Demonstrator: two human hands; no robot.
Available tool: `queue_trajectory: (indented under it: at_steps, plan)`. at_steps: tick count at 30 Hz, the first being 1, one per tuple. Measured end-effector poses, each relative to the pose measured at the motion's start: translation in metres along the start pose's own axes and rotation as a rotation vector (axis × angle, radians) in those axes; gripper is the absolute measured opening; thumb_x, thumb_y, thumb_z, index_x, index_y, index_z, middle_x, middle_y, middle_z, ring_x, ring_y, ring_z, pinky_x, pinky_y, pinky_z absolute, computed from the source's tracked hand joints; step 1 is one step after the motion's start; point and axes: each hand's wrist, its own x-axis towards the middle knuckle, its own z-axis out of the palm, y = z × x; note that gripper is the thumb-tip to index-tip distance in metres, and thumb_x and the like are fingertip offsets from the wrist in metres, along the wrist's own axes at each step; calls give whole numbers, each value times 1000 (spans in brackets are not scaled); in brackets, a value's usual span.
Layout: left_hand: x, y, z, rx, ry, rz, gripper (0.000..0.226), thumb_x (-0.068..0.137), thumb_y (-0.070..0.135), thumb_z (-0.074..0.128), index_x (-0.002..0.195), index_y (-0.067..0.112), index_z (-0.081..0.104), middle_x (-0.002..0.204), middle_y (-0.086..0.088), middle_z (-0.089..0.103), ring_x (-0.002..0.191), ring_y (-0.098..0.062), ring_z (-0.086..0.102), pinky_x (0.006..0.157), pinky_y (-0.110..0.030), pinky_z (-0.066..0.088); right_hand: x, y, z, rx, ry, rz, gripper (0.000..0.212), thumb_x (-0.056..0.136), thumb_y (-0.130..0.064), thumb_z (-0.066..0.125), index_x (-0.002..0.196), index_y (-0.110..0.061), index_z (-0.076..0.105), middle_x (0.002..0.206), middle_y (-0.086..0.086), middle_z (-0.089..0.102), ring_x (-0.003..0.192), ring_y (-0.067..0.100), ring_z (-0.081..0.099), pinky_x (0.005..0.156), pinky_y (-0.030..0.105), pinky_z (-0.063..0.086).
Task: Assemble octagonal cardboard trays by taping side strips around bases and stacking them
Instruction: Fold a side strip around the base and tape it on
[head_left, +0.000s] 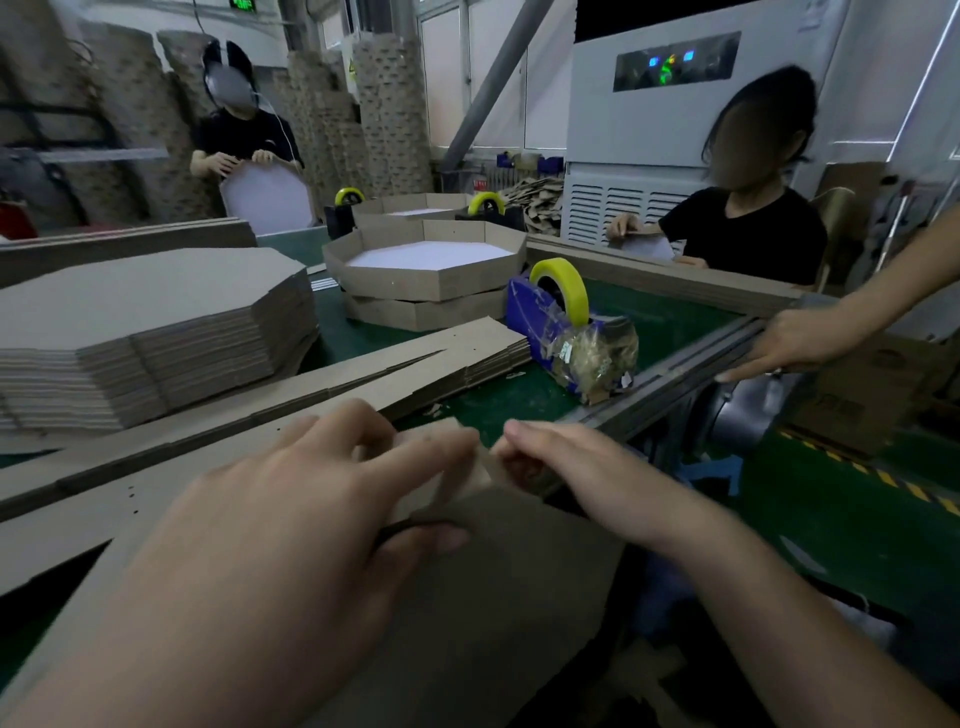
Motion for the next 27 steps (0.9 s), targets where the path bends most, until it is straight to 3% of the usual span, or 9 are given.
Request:
queue_trajectory:
  at_steps: [3, 7, 11, 16, 24, 27]
  plan:
    - [-10, -4, 0, -2, 15, -11, 51, 78, 65, 38, 128, 56, 44, 96, 11, 55, 71, -18, 60, 44, -40, 51, -1, -1, -15, -96, -32, -34, 36, 96, -50, 44, 84, -23, 64, 80, -13, 64, 80, 0, 60, 74, 16, 42]
    - [-18, -9, 3, -24, 106, -28, 52, 82, 66, 37, 134, 59, 38, 103, 9, 53, 74, -24, 61, 49, -41, 53, -2, -1, -25, -311, 92, -151, 32, 87, -54, 46, 85, -27, 62, 86, -11, 60, 85, 4, 57, 79, 29, 45]
    - [-25, -10, 3, -32, 176, -22, 53, 82, 64, 41, 134, 57, 39, 105, 5, 54, 77, -28, 61, 55, -43, 54, -7, 0, -25, -357, 255, -307, 35, 86, -58, 45, 83, -27, 61, 86, -12, 56, 89, 9, 56, 79, 28, 44]
    - [-24, 10, -7, -104, 264, -26, 50, 81, 61, 45, 131, 52, 46, 103, 3, 56, 78, -28, 61, 56, -45, 53, -14, -5, -25, -280, 340, -428, 24, 88, -47, 47, 80, -31, 62, 80, -13, 58, 82, 8, 58, 73, 17, 40]
    - [-35, 15, 3, -183, 272, -19, 51, 88, 67, 34, 136, 52, 40, 103, 7, 53, 81, -22, 60, 59, -42, 53, -29, -6, -41, -429, 310, -531, 39, 94, -36, 45, 105, -11, 72, 88, -14, 62, 85, 0, 58, 75, 11, 39]
    - [-41, 2, 11, -240, 225, -64, 52, 87, 70, 32, 136, 56, 38, 106, 10, 54, 88, -16, 61, 60, -34, 54, -21, 1, -24, -514, 378, -581, 41, 96, -32, 43, 99, -6, 75, 78, -6, 62, 74, 7, 59, 68, 24, 45]
